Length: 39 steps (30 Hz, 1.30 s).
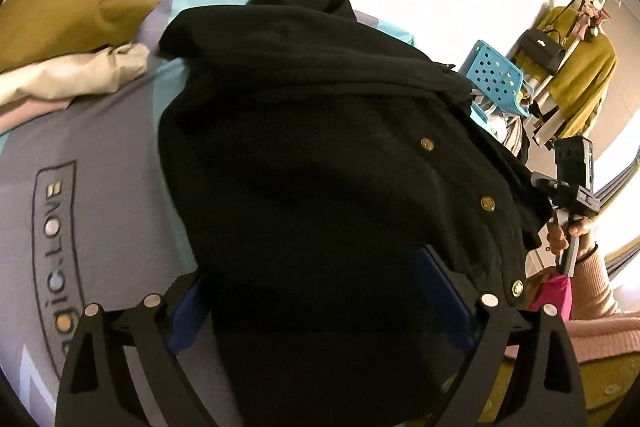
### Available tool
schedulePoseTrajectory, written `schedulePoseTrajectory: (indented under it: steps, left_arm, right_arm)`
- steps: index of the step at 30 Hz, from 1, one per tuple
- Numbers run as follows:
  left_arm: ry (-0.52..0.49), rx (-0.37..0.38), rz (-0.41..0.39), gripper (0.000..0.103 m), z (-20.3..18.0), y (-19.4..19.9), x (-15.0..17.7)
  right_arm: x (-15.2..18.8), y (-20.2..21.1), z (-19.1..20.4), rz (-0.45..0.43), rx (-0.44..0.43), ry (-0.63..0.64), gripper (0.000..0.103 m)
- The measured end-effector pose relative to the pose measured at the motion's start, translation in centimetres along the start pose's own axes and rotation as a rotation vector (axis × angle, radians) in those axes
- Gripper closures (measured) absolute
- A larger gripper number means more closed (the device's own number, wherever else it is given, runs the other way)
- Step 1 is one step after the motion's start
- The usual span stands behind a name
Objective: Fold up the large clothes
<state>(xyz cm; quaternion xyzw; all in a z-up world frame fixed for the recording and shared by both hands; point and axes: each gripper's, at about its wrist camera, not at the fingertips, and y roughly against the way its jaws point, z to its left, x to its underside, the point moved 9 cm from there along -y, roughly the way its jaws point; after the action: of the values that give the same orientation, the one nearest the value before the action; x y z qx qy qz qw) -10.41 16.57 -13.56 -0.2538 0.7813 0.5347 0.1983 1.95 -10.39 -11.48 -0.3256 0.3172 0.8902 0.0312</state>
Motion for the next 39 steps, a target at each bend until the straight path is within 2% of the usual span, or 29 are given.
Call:
schedulePoseTrajectory:
  steps: [2,3,4,5,6,8,10,12,14,15,16,17,19,22,25,27,30,31,32,33,34,35,36,37,38,39]
  left_arm:
    - [0.000,-0.023,-0.004,0.026,0.2,-0.1,-0.2]
    - [0.006,-0.038,-0.005,0.037,0.4,0.0,-0.2]
    - [0.013,-0.044,-0.007,0.042,0.6,0.1,-0.2]
    - [0.023,-0.039,-0.009,0.043,0.9,0.2,-0.1]
    - [0.039,-0.028,-0.011,0.043,1.1,0.3,-0.1]
    - [0.072,-0.001,-0.011,0.036,1.3,0.5,0.0]
    - [0.071,0.031,-0.003,0.020,0.8,0.6,0.1]
    - [0.025,-0.012,-0.002,0.020,0.1,0.2,0.2]
    - [-0.022,-0.091,-0.005,0.040,-0.2,-0.2,0.0]
    - [-0.022,-0.161,-0.004,0.068,0.3,-0.3,-0.2]
    - [0.000,-0.197,0.003,0.083,0.8,-0.2,-0.3]
    - [0.039,-0.196,0.010,0.088,1.2,0.1,-0.4]
    - [0.123,-0.146,-0.021,0.093,2.0,1.7,-0.9]
    - [0.187,-0.080,-0.084,0.095,2.3,5.3,-1.9]
    - [0.224,-0.064,-0.110,0.095,3.0,8.1,-2.4]
    - [0.241,-0.045,-0.111,0.095,3.4,9.5,-2.5]
    - [0.215,-0.059,-0.071,0.093,3.7,9.1,-1.6]
    - [0.190,-0.076,-0.027,0.090,3.8,8.0,-0.8]
    - [0.163,-0.141,0.017,0.087,4.2,6.8,0.1]
    - [0.136,-0.224,0.044,0.079,4.9,6.1,0.7]
    - [0.108,-0.273,0.051,0.071,5.2,5.9,0.9]
    - [0.075,-0.302,0.044,0.067,5.2,5.9,0.8]
    - [0.066,-0.299,0.014,0.065,5.2,6.6,0.4]
    - [0.061,-0.285,-0.013,0.062,5.0,7.1,0.0]
    - [0.042,-0.260,-0.057,0.059,4.6,8.3,-0.7]
    - [0.025,-0.247,-0.092,0.047,4.3,9.3,-1.3]
  right_arm:
    - [0.0,0.3,0.1,-0.009,-0.030,-0.009,0.017]
    - [0.0,0.5,-0.1,-0.012,-0.029,-0.018,0.020]
    - [0.0,0.6,-0.3,-0.013,-0.029,-0.020,0.022]
    - [0.0,0.7,-0.5,-0.013,-0.011,-0.019,0.023]
    - [0.0,0.7,-0.9,-0.012,0.029,-0.013,0.024]
    - [-0.1,0.7,-0.9,-0.012,0.043,-0.010,0.023]
    - [0.0,0.4,-0.7,-0.010,0.058,0.021,0.021]
    - [0.0,0.1,-0.6,-0.016,0.069,0.029,0.022]
    - [0.0,-0.5,-0.7,-0.010,0.075,0.019,0.046]
    - [0.0,-0.6,-1.1,-0.005,0.083,-0.001,0.081]
    - [0.0,-0.5,-1.3,-0.006,0.046,-0.047,0.089]
    - [-0.2,0.2,-1.1,-0.036,-0.006,-0.071,0.090]
    - [-0.4,1.8,0.2,-0.082,-0.048,-0.056,0.091]
    - [-1.1,4.9,2.2,-0.158,-0.083,-0.042,0.092]
    - [-1.1,7.9,5.3,-0.203,-0.106,0.018,0.093]
    - [-0.5,8.8,6.6,-0.197,-0.102,0.062,0.092]
    - [1.6,7.2,5.7,-0.117,-0.069,0.047,0.092]
    - [2.6,5.9,4.3,-0.066,-0.009,0.029,0.088]
    - [3.3,5.0,3.2,-0.026,0.035,0.007,0.086]
    - [4.0,4.4,2.6,0.006,0.037,-0.010,0.080]
    - [4.3,3.9,1.8,0.037,0.080,-0.013,0.067]
    - [4.4,3.9,1.2,0.043,0.129,-0.014,0.062]
    - [3.9,4.3,0.9,0.032,0.152,-0.012,0.056]
    - [3.1,5.1,0.9,0.011,0.177,0.001,0.044]
    - [2.1,5.9,0.8,-0.017,0.213,0.015,0.037]
    - [0.9,6.8,0.8,-0.048,0.254,0.039,0.035]
